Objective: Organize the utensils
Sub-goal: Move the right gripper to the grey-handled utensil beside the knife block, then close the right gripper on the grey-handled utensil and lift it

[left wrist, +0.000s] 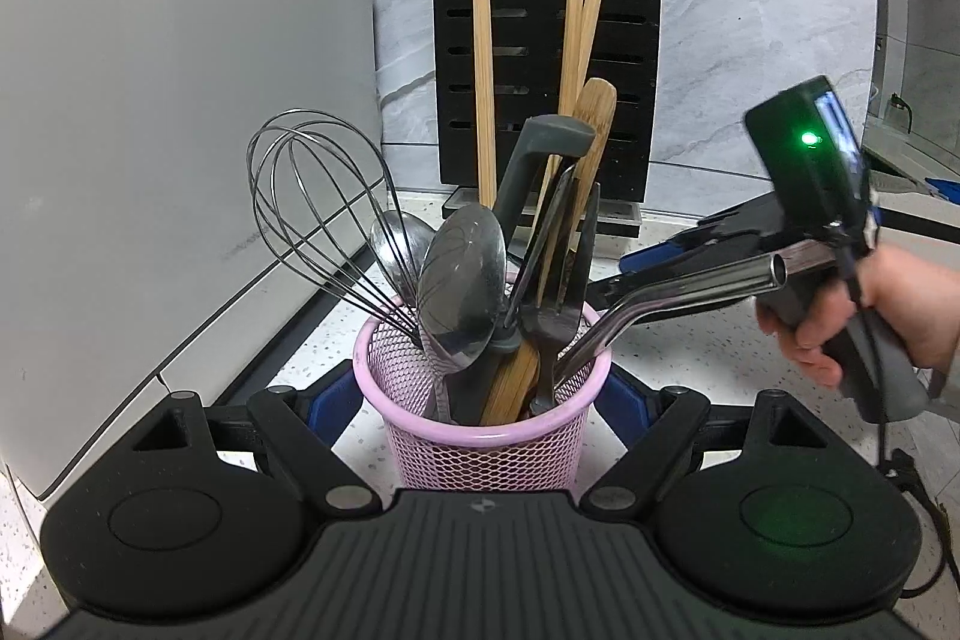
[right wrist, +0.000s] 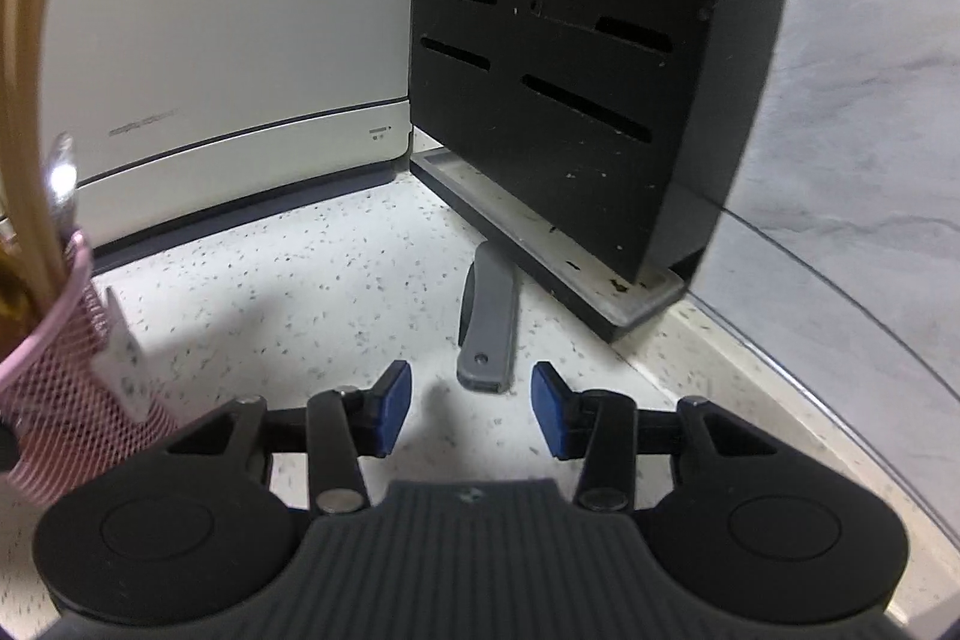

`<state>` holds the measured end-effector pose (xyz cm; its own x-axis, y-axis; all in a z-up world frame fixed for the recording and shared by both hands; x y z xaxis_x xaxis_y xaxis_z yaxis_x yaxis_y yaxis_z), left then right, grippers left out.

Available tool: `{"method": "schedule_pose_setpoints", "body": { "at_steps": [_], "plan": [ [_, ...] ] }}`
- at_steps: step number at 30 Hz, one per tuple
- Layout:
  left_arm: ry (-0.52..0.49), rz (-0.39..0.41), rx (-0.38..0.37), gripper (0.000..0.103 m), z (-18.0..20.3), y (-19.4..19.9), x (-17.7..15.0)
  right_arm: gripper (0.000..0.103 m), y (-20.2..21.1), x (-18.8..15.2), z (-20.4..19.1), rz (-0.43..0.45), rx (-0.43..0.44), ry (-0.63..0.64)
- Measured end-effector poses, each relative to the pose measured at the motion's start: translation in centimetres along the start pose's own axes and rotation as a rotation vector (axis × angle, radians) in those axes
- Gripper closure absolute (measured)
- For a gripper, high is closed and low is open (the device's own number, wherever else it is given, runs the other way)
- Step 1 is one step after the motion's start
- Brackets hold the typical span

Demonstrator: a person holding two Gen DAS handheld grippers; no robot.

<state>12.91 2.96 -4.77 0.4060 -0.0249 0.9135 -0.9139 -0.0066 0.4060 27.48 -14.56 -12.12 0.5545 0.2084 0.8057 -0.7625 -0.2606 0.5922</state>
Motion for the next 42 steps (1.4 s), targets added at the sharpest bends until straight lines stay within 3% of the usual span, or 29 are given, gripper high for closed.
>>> {"method": "schedule_pose_setpoints", "body": {
  "at_steps": [21,25,42],
  "plan": [
    [-0.003,-0.014,-0.002,0.008,0.0,-0.1,0.1,0.067,-3.3,-0.3,0.4,-0.029,-0.011,-0.046],
    [0.003,-0.014,-0.008,0.008,-0.1,-0.1,0.0,0.083,-3.4,-0.3,0.5,-0.017,-0.023,-0.041],
    [0.027,-0.018,-0.017,0.011,-0.2,0.0,-0.2,0.084,-1.4,0.1,0.0,0.023,-0.024,-0.025]
  ]
}}
Point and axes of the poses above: each gripper's, at about its wrist camera, not at the fingertips, and y roughly against the way its jaws point, z to its right, x to its top, the point moved 4 cm from there along -y, roughly the way its jaws point, and after that the axes turned 8 degrees about z, right-handed, at the moved point
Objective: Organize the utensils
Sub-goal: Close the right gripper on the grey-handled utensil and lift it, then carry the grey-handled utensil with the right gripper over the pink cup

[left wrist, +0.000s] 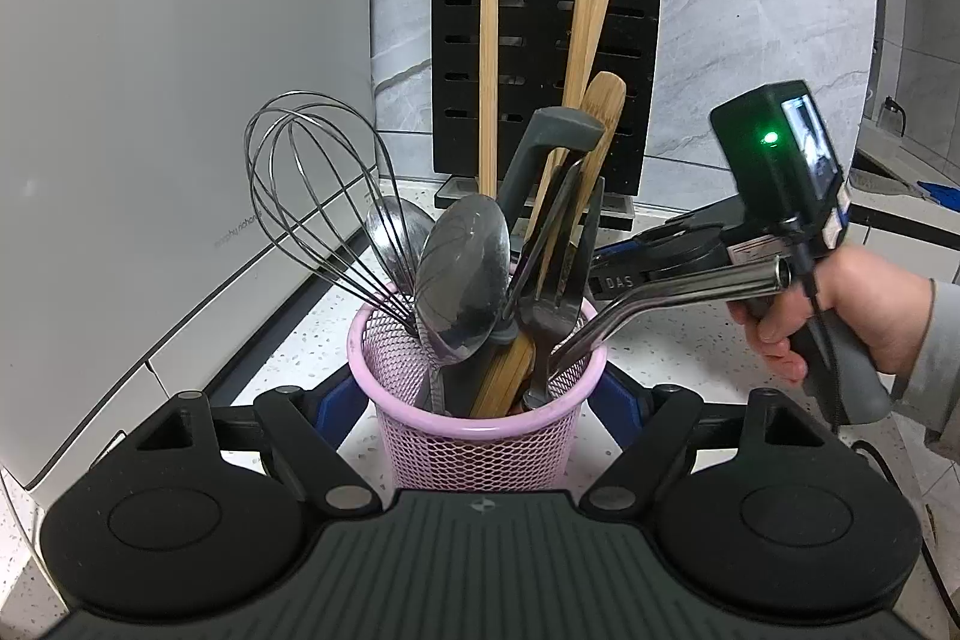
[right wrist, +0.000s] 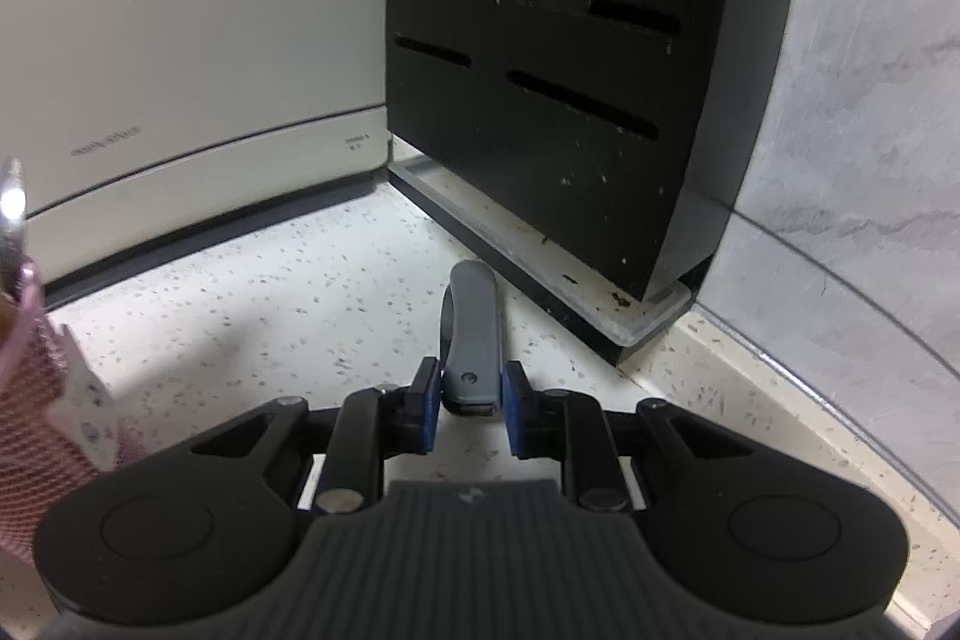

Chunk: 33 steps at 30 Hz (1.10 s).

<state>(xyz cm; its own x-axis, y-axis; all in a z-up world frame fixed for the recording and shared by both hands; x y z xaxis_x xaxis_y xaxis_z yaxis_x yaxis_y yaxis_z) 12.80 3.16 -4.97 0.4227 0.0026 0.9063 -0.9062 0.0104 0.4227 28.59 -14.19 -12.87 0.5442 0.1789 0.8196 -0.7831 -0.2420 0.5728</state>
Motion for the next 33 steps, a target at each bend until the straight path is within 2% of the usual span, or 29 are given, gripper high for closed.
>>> {"method": "schedule_pose_setpoints", "body": {
  "at_steps": [4,15,20,28,33],
  "plan": [
    [0.000,0.000,-0.001,0.011,0.0,0.0,0.0,0.084,1.8,0.4,-0.5,0.027,0.005,0.026],
    [0.002,-0.002,-0.001,0.012,0.0,0.0,0.0,0.084,8.3,1.4,-1.1,0.099,0.046,-0.004],
    [-0.003,-0.003,-0.007,0.012,0.0,0.0,-0.1,0.084,11.8,1.7,-1.6,0.119,0.104,-0.029],
    [-0.047,-0.008,-0.039,0.013,-0.3,0.2,-0.2,0.084,17.0,0.3,-3.1,0.095,0.198,-0.001],
    [-0.082,-0.024,-0.065,0.012,-0.3,-0.2,0.0,0.084,19.1,-1.9,-4.2,0.059,0.207,0.053]
  ]
}}
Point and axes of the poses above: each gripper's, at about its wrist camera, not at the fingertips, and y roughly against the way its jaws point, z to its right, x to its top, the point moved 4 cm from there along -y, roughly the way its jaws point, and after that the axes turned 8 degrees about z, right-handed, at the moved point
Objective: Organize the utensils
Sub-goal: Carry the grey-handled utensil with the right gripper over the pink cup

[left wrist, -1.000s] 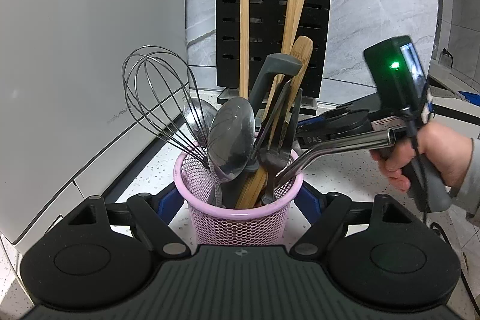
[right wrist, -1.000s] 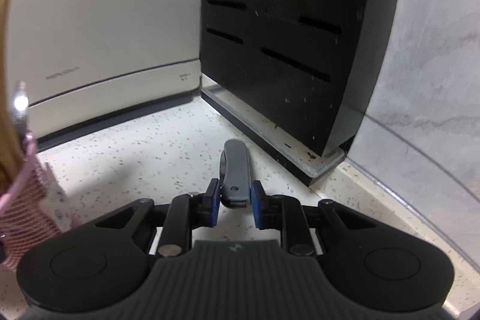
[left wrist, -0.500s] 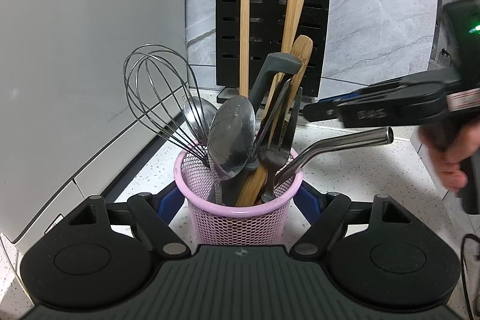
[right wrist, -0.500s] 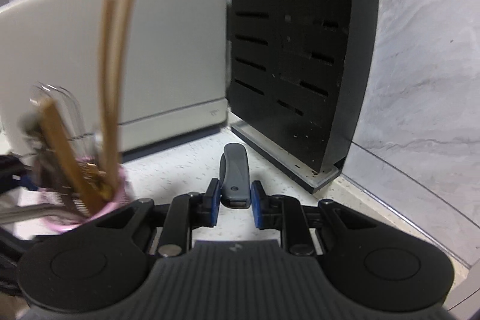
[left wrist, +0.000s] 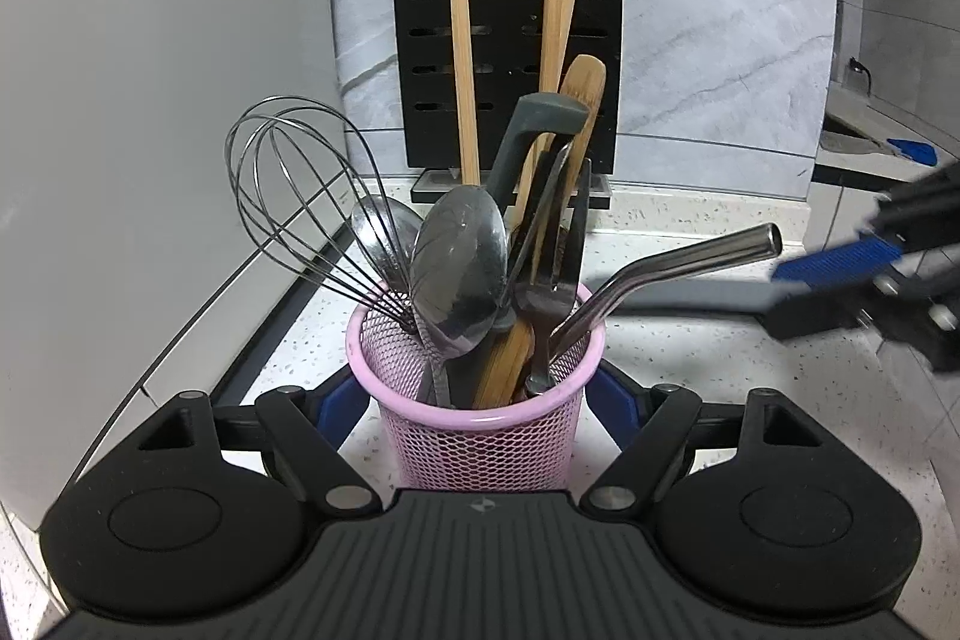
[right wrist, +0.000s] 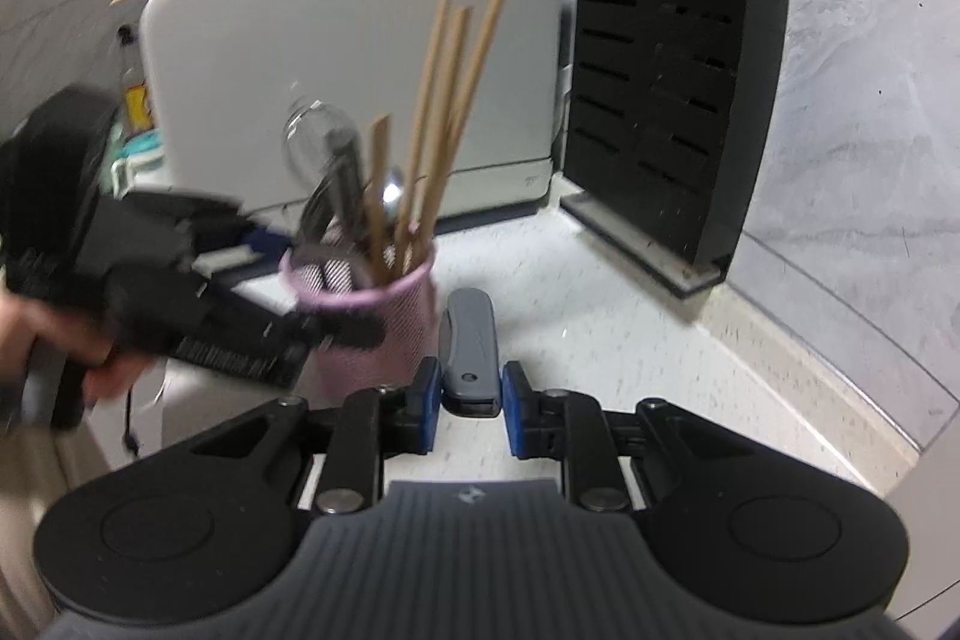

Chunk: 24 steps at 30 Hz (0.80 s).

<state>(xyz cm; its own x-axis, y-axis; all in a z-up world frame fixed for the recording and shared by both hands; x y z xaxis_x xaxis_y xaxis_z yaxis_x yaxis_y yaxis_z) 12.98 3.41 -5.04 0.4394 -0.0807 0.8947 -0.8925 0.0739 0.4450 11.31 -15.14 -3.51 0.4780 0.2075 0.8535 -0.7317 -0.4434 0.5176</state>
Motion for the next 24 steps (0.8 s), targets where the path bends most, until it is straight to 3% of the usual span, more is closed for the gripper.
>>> {"method": "schedule_pose_setpoints", "body": {
  "at_steps": [8,18,24],
  "plan": [
    [0.007,-0.001,-0.007,0.012,-0.1,0.0,-0.1,0.084,2.5,0.4,-0.9,-0.014,0.025,0.038],
    [0.013,-0.002,-0.006,0.012,-0.1,0.0,-0.1,0.084,3.4,6.6,-0.5,-0.101,0.101,0.053],
    [0.016,-0.003,-0.006,0.012,-0.1,0.1,0.0,0.084,1.5,8.6,-1.5,-0.187,0.135,0.057]
  ]
}}
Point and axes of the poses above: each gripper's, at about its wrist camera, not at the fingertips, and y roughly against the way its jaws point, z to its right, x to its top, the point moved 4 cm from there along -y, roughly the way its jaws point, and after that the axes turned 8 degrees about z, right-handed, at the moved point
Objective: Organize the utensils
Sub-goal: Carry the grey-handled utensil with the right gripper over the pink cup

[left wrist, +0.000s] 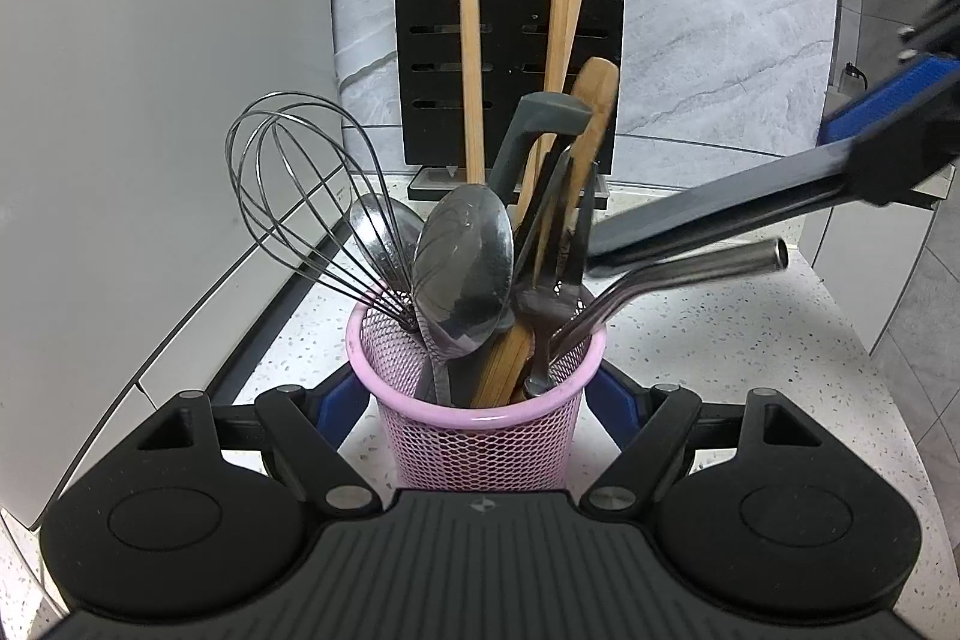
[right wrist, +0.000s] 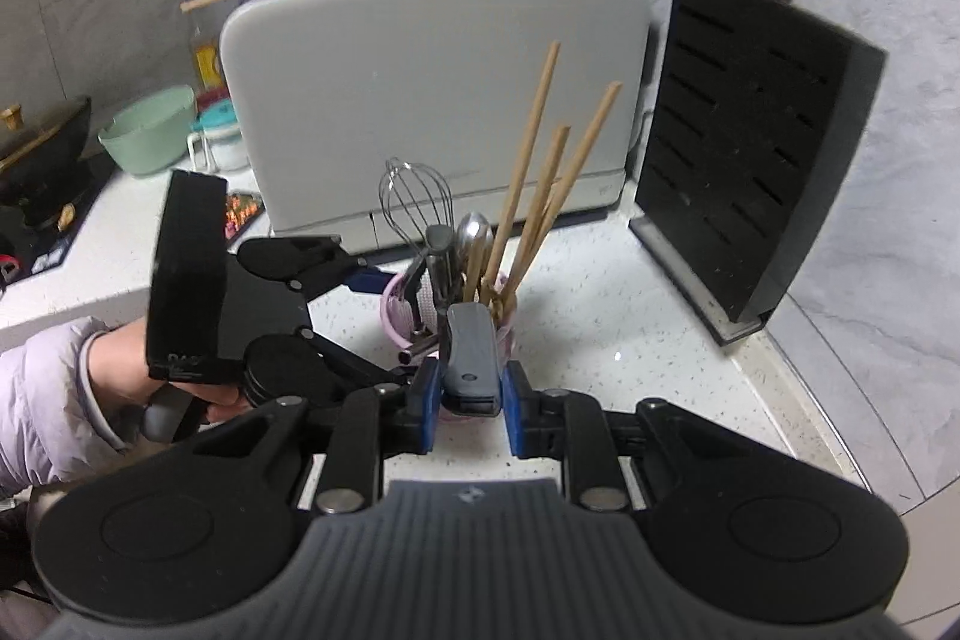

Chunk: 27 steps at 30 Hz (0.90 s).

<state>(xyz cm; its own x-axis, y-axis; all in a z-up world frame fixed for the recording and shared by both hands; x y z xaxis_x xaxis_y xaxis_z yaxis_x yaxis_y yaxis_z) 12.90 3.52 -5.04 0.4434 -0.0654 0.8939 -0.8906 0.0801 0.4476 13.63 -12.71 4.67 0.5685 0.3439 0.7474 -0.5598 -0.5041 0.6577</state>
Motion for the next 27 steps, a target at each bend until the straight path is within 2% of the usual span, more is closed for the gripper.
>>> {"method": "schedule_pose_setpoints", "body": {
  "at_steps": [4,8,16,27],
  "plan": [
    [0.004,0.000,-0.002,0.012,0.0,0.0,0.0,0.084,-1.0,1.1,0.3,-0.025,-0.004,-0.016],
    [0.005,0.000,-0.003,0.013,-0.1,0.0,0.0,0.084,-1.7,2.4,0.8,0.009,0.001,-0.060],
    [0.004,-0.001,-0.003,0.013,-0.1,0.0,0.0,0.084,-2.9,4.1,2.3,0.159,-0.021,-0.177],
    [-0.004,-0.005,0.008,0.012,0.1,-0.2,-0.1,0.083,-4.7,0.8,1.7,0.335,0.032,-0.215]
  ]
}}
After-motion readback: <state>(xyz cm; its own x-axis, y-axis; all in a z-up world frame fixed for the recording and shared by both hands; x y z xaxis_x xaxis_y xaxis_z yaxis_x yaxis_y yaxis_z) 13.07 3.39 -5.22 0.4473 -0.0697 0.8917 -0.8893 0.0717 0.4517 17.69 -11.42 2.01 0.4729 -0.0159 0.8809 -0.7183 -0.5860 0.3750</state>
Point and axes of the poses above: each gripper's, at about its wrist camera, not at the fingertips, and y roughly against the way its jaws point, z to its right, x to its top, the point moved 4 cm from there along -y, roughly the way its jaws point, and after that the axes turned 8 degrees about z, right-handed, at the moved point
